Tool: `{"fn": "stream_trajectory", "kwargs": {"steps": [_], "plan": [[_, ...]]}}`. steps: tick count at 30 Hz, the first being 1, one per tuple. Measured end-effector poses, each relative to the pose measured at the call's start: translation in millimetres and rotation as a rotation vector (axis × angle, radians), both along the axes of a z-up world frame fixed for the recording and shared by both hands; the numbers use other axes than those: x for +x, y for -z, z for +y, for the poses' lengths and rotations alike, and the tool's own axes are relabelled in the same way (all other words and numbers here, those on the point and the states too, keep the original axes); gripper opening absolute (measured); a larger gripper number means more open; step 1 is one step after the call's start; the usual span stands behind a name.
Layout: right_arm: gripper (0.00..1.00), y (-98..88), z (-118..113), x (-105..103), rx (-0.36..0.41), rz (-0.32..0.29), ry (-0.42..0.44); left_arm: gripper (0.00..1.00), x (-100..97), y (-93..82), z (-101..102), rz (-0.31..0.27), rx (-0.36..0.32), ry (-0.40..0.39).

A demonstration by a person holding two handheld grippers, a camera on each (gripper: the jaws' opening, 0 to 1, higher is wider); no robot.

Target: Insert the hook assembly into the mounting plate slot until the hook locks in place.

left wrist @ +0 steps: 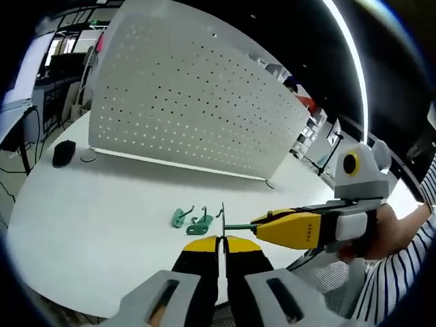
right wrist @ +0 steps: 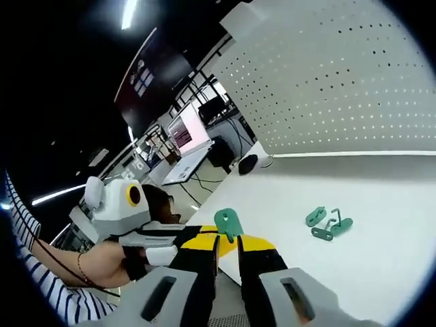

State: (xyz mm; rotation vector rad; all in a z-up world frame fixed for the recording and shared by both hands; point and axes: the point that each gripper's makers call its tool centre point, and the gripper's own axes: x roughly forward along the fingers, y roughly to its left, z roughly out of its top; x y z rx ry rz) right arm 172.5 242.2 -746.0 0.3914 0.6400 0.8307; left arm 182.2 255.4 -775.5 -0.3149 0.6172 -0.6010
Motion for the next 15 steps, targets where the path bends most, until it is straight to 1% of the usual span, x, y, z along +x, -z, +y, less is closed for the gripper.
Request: {"fn": "stream_trajectory", "kwargs": {"steps": [3,6,8,12,15], "plan": [[0.08,-0.6,2,2,0.002,-0.004,0.001,0.01,-2.1,-1.5,-4,-0.021,0.017,0.024],[0.08,5.1,3,3,0.006,0.019,0.003,0.01,-4.2,-1.5,-6,-0.037,0.036,0.047],[0.08,8.2,4,1,0.0,0.028,-0.006,0.01,-5.1,-1.6,-7,-0.045,0.044,0.052],[0.05,7.2,5,3,0.019,0.043,0.0,0.01,-5.2,-2.6,-6,-0.05,0.041,0.051],[0.03,6.8,5,3,0.012,0.038,-0.002,0.01,-4.5,-2.9,-5,-0.053,0.041,0.046]]}}
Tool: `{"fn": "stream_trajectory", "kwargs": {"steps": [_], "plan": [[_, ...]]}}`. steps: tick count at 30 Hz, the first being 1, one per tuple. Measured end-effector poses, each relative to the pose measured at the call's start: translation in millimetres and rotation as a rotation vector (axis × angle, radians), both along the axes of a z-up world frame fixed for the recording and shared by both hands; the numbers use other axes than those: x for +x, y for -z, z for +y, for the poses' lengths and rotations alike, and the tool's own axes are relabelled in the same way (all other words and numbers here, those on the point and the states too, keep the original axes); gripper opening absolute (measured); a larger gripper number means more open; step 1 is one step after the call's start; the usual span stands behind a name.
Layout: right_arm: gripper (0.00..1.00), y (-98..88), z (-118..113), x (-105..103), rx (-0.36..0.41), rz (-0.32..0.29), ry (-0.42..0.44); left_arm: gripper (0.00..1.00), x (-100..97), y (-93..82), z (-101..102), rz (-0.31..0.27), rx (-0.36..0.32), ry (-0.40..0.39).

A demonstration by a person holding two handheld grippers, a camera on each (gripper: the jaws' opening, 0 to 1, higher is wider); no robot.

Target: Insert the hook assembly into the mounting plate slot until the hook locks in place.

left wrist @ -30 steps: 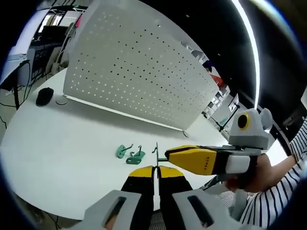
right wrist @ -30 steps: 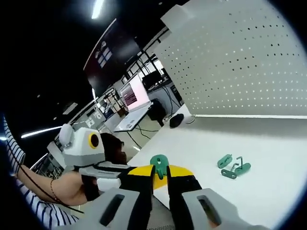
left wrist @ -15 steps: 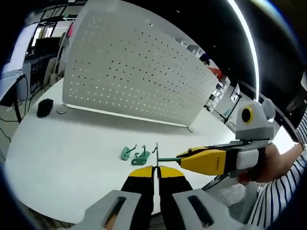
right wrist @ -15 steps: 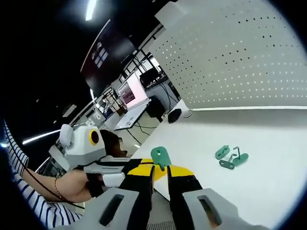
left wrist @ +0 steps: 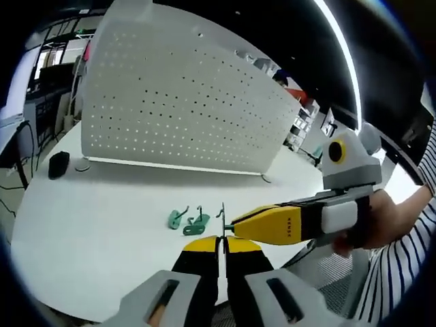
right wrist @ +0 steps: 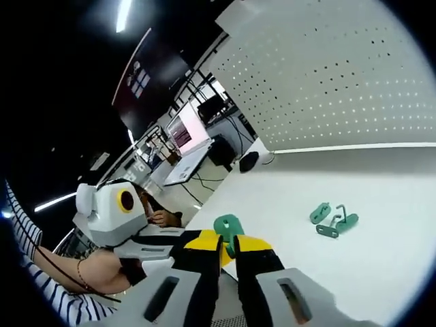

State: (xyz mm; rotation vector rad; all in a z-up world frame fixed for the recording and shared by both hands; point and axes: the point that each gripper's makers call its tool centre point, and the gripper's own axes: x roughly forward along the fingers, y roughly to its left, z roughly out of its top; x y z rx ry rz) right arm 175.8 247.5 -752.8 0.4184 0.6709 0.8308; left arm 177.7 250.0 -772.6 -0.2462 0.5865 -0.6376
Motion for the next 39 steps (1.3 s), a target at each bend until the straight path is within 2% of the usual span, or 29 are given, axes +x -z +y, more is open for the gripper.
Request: {"fn": "stream_trajectory", "kwargs": {"steps": [5,8,9,11,14,16,20,24,28,30,33,37,39], "plan": [[0.02,2.7,0,1,0.006,0.015,0.007,0.01,0.4,-0.4,1,-0.008,0.01,-0.003],[0.01,3.3,1,1,-0.022,-0.01,0.002,0.01,0.0,0.5,2,-0.003,0.017,-0.003],[0.01,2.7,1,1,-0.025,-0.019,-0.001,0.01,0.0,0.4,2,0.0,0.014,-0.005],[0.01,-0.7,1,1,-0.024,-0.021,0.002,0.01,0.3,-1.9,2,0.032,-0.034,-0.031],[0.0,0.3,-1,2,-0.069,-0.043,-0.015,0.02,1.2,-2.8,1,0.023,-0.033,-0.032],[0.0,3.4,0,0,-0.086,-0.033,-0.016,0.02,-0.5,1.3,-1,0.036,-0.012,-0.015],[0.0,8.2,-1,-3,-0.074,0.011,-0.024,0.02,-5.4,5.4,0,0.062,0.006,0.005],[0.0,11.2,-1,-5,-0.082,0.02,-0.027,0.03,-7.2,8.9,-1,0.041,0.051,0.043],[0.0,9.0,-3,-2,-0.051,0.036,-0.009,0.04,-5.7,4.5,1,0.029,0.017,0.041],[0.0,9.2,-4,0,-0.076,0.015,-0.01,0.05,-4.3,1.7,1,0.005,0.016,0.035],[0.0,6.4,-5,1,-0.068,0.004,-0.004,0.15,-3.6,0.8,1,-0.003,0.016,0.033],[0.0,1.4,-5,2,-0.065,-0.032,0.006,0.45,-3.0,2.2,-1,0.001,0.011,0.042],[0.0,-0.3,-6,4,-0.063,-0.046,0.014,0.49,-3.3,1.6,-3,0.01,-0.008,0.046]]}}
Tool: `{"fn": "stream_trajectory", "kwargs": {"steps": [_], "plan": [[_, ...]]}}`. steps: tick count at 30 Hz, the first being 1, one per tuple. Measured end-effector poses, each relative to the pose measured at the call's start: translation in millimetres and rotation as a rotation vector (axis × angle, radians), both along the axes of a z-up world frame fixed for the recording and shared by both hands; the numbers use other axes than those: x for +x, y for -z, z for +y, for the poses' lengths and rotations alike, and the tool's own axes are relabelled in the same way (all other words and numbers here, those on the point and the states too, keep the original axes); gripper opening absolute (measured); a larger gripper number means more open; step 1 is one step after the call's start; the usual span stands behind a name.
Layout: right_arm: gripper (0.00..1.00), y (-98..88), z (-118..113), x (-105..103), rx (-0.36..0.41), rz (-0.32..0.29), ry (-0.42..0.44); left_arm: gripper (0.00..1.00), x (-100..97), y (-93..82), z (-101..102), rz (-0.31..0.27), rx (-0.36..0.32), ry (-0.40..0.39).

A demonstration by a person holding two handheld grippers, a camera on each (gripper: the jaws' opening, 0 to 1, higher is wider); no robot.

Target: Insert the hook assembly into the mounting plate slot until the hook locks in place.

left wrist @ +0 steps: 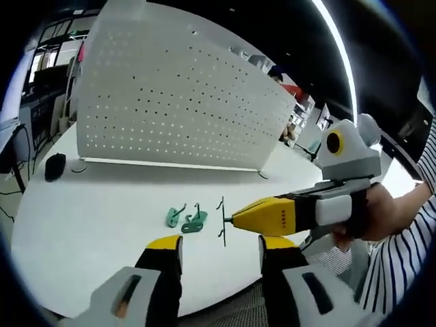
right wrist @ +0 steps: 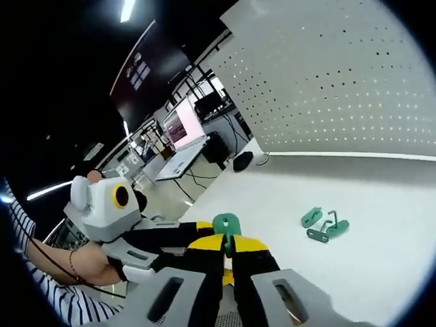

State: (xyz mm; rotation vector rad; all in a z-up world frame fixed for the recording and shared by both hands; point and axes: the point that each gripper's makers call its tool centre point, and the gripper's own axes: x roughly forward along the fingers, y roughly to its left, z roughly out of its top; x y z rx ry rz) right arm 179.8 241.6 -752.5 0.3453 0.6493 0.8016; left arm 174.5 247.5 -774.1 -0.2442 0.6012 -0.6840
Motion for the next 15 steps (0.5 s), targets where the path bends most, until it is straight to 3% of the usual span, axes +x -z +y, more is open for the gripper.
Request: {"fn": "stream_trajectory", "kwargs": {"steps": [2,8,15], "plan": [[0.0,-0.6,-0.3,1.1,-0.001,-0.007,0.002,0.47,-0.3,-0.7,0.0,-0.008,0.003,0.005],[0.0,-5.1,-1.7,4.7,0.01,-0.023,0.023,0.58,-1.4,-2.2,-4.0,-0.022,0.002,0.027],[0.0,-7.5,-2.5,10.3,0.01,-0.039,0.044,0.77,0.1,-7.0,-6.6,-0.049,-0.017,0.03]]}}
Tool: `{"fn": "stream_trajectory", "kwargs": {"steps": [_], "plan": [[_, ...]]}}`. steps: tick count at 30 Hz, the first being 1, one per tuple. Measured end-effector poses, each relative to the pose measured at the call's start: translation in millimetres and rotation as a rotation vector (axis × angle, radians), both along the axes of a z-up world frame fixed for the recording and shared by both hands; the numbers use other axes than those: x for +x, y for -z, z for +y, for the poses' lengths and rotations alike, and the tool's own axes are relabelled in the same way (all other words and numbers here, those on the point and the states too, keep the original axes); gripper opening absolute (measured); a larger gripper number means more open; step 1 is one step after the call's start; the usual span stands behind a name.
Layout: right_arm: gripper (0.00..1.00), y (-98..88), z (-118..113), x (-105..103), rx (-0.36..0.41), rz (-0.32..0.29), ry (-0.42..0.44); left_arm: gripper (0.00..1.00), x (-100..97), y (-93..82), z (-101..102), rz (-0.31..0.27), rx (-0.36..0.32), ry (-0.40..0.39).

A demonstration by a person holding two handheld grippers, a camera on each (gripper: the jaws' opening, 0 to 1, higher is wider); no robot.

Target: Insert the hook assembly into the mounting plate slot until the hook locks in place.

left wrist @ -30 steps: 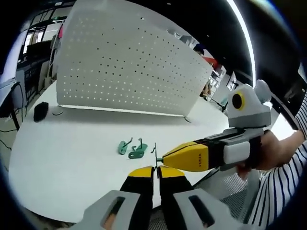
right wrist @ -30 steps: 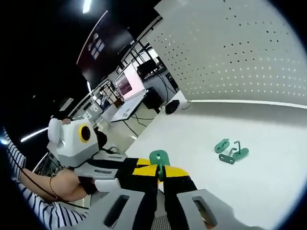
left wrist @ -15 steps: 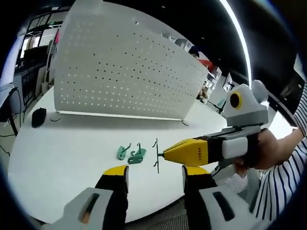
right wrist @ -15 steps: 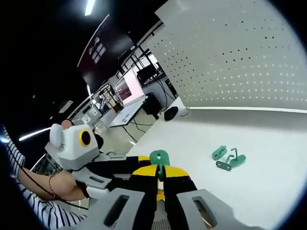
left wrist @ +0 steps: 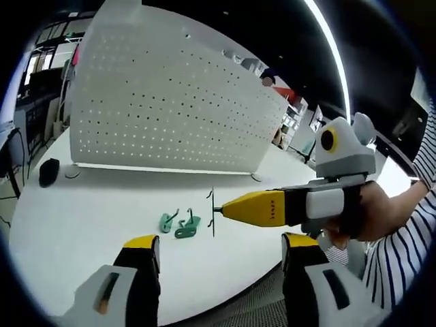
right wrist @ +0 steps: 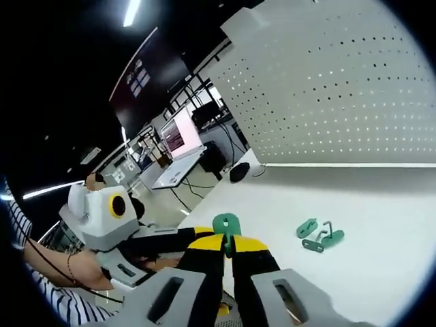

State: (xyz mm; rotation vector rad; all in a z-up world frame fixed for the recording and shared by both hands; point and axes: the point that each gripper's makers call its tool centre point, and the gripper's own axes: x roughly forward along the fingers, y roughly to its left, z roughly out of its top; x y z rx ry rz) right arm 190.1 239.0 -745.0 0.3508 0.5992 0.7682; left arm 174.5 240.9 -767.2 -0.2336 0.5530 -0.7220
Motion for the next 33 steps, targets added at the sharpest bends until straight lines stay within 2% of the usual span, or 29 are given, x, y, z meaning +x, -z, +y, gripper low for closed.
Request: {"fn": "stream_trajectory", "kwargs": {"steps": [9,13,22,31,33], "plan": [[0.0,-2.9,-5,7,-0.02,-0.033,0.016,0.91,2.2,-0.7,1,-0.001,-0.003,-0.017],[0.0,-10.0,-4,13,-0.025,-0.087,0.023,0.88,0.5,-0.9,-1,0.014,-0.02,-0.007],[0.0,-20.9,-6,27,-0.051,-0.162,0.075,1.0,4.9,-4.1,3,-0.009,-0.023,-0.042],[0.0,-32.9,-19,47,-0.057,-0.209,0.184,1.0,4.9,-3.2,4,-0.011,-0.014,-0.044],[0.0,-34.1,-28,55,-0.074,-0.205,0.24,1.0,5.8,-3.1,5,-0.018,-0.006,-0.047]]}}
